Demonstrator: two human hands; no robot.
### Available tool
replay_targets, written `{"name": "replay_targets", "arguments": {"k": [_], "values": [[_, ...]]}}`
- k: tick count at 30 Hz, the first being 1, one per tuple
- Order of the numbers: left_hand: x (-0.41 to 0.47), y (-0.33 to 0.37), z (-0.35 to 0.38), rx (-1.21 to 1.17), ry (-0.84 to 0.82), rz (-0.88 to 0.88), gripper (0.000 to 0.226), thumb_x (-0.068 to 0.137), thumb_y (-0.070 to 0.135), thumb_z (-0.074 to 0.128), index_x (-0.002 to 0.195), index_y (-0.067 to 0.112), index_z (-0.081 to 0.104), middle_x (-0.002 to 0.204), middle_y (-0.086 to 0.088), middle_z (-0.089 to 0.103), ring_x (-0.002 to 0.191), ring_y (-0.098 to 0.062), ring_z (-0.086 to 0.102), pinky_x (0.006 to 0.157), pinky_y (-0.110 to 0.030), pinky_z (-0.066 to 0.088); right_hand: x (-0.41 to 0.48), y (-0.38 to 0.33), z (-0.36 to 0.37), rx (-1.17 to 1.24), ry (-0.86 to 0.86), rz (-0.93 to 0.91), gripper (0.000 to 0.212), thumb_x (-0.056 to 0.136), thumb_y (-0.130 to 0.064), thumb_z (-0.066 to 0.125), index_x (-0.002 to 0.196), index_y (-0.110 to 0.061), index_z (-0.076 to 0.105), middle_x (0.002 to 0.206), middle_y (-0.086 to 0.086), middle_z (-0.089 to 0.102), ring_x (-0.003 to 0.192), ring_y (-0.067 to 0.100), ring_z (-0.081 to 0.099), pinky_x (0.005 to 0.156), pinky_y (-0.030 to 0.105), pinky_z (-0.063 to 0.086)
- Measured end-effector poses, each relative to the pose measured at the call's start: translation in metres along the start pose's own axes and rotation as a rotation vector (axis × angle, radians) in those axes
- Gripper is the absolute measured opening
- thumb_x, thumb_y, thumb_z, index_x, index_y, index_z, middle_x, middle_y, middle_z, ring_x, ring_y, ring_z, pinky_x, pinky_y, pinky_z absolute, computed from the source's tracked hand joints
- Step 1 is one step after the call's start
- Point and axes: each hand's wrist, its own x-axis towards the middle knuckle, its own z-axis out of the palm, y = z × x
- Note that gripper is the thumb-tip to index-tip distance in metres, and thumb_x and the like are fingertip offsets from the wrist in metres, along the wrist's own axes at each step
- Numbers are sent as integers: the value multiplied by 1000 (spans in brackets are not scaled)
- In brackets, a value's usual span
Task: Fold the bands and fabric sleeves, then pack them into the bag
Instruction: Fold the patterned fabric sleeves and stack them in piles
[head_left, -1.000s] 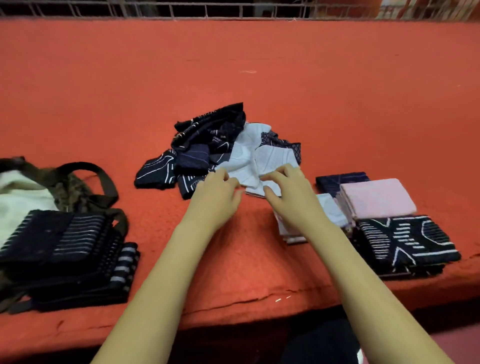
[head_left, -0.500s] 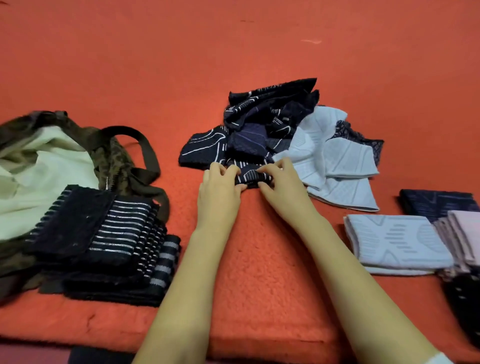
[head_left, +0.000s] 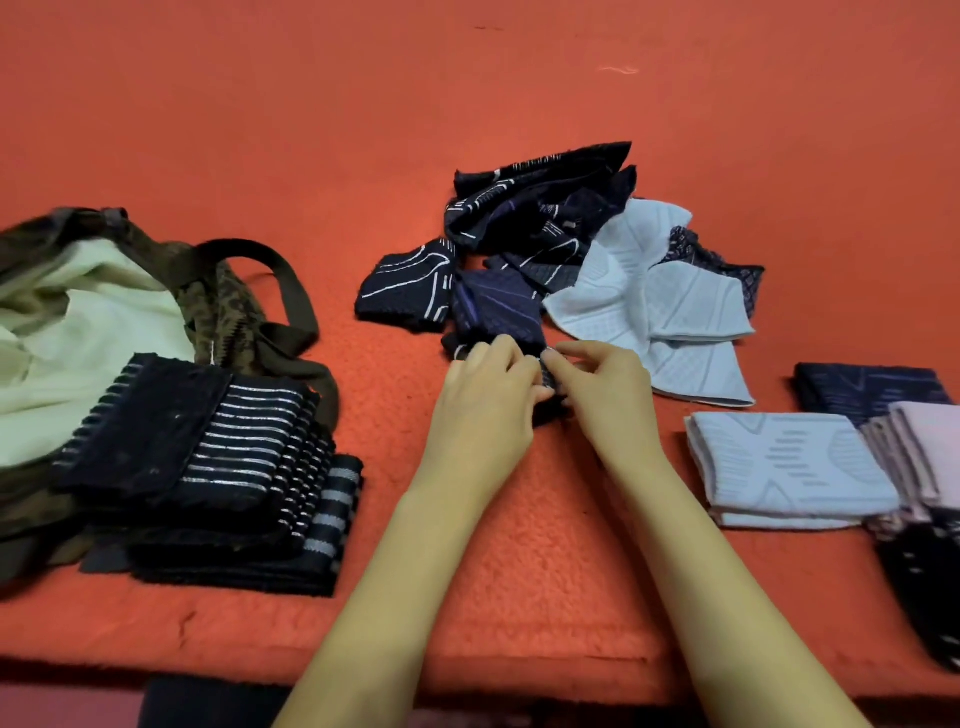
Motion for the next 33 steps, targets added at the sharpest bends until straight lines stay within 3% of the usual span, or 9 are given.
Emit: {"name": "replay_targets", "arguments": {"k": [5, 10, 14, 18, 21, 24, 28, 30, 33], "values": [[5, -10, -8, -368, -65, -226, 24, 94, 26, 51, 95, 9, 68, 96, -9, 59, 95, -25, 55, 88, -35, 41, -11, -3, -5, 235, 8, 80, 18, 78, -11, 66, 82, -28, 66, 80, 3, 68, 76, 21, 67, 71, 39, 53], [32, -16, -19, -307, -4, -407, 28, 98, 28, 47, 113, 9, 60, 108, -12, 51, 106, -28, 50, 96, -33, 36, -19, -27, -17, 350, 31, -179, 27, 82, 10, 55, 80, -16, 50, 77, -5, 53, 59, -7, 47, 62, 11, 40], [39, -2, -29, -330, -45, -521, 44, 98, 45, 40, 111, 7, 60, 108, -11, 59, 104, -26, 53, 83, -31, 35, -18, -44, -31, 507, 20, -277, 27, 79, 10, 58, 77, -15, 48, 74, -6, 51, 61, -2, 47, 61, 12, 40], [33, 8, -43, -483, -29, -603, 35, 94, 48, 48, 97, 14, 58, 79, 9, 57, 77, -10, 54, 60, -19, 31, -21, -51, -43, 653, 20, -254, 15, 77, -4, 62, 82, -15, 54, 76, -6, 57, 70, 3, 54, 68, 15, 44], [22, 8, -52, -619, 78, -506, 30, 90, 31, 61, 117, 24, 52, 89, 10, 59, 83, -1, 56, 73, -8, 39, -26, -52, -50, 582, -27, -149, 14, 88, -10, 63, 99, -19, 63, 90, -2, 66, 83, 6, 62, 80, 23, 49], [8, 8, -61, -718, 88, -323, 48, 87, 19, 59, 131, 32, 45, 119, 6, 59, 111, -12, 55, 96, -25, 41, -36, -49, -54, 497, -121, -53, 29, 86, -12, 66, 114, -18, 60, 95, 3, 69, 81, 5, 66, 76, 15, 51], [-6, 15, -70, -731, -5, -126, 54, 87, 1, 53, 137, 15, 46, 139, 5, 49, 129, -3, 42, 111, -20, 28, -46, -42, -57, 515, -219, 91, 52, 76, -10, 75, 125, -16, 59, 112, 12, 67, 94, 18, 68, 85, 28, 54], [-9, 20, -75, -728, -32, -122, 54, 89, -1, 53, 139, 16, 44, 144, 2, 42, 130, 3, 34, 112, -13, 22, -52, -44, -59, 493, -170, -75, 54, 72, -9, 73, 121, -29, 62, 125, 6, 62, 113, 20, 60, 99, 37, 47], [-7, 21, -82, -755, -22, -161, 58, 92, 0, 52, 143, 21, 36, 151, 4, 28, 136, 8, 18, 106, -1, 12, -63, -53, -62, 422, -106, -364, 52, 78, -5, 62, 124, -29, 58, 132, -2, 55, 123, 12, 51, 105, 31, 40]]}}
